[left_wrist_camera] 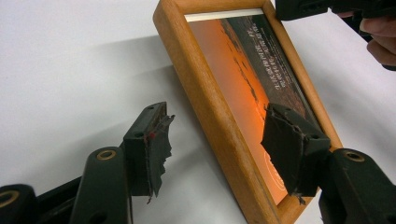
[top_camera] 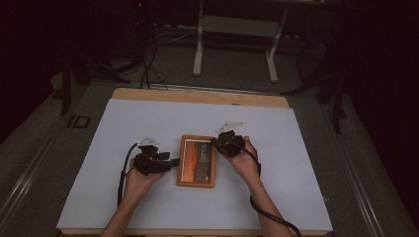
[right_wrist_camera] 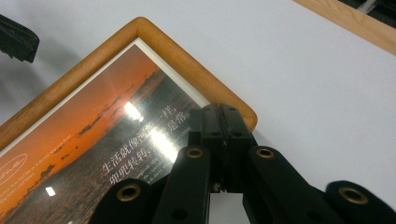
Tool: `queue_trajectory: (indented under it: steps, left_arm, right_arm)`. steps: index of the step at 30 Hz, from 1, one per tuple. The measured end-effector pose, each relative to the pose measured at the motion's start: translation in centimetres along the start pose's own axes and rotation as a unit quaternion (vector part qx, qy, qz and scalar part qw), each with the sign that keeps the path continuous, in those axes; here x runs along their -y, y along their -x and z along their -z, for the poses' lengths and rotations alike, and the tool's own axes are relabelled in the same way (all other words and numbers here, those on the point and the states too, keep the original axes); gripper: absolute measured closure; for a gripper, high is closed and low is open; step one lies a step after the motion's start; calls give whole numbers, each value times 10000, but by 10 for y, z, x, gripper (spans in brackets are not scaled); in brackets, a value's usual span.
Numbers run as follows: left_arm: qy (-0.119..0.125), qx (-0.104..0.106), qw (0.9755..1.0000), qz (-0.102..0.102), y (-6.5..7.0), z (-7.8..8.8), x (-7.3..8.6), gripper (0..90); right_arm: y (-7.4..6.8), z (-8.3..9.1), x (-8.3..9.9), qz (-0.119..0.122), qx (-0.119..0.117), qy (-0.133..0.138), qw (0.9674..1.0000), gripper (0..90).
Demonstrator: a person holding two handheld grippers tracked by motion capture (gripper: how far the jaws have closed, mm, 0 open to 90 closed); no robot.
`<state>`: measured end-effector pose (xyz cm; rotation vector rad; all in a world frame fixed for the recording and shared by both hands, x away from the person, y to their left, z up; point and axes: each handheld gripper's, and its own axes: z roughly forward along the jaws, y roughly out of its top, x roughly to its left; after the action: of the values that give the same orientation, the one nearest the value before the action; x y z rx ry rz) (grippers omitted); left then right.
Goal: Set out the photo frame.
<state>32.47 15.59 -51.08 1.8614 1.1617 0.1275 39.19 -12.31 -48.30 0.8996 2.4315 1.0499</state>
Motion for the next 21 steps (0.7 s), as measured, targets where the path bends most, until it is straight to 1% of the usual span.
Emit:
queue_trajectory:
  steps: [4, 9, 14, 19, 21]
  left_arm:
    - [-8, 0, 10000, -19, 1, -1, 0, 410]
    - [-40, -4, 10000, -46, 1, -1, 0, 410]
    - [-36, 1, 10000, -45, 2, -1, 0, 410]
    - [-50, 4, 10000, -79, 3, -1, 0, 411]
    - [-35, 12, 10000, -83, 4, -1, 0, 411]
  right_arm:
    - [-1, -2, -1, 42, -46, 2, 10000, 891]
    - [-3, -6, -2, 103, -35, -8, 9999, 890]
    - [-4, -10, -3, 53, -26, -38, 10000, 896]
    - [-3, -10, -3, 11, -38, -24, 10000, 897]
    - [-1, -11, -3, -10, 1, -18, 10000, 897]
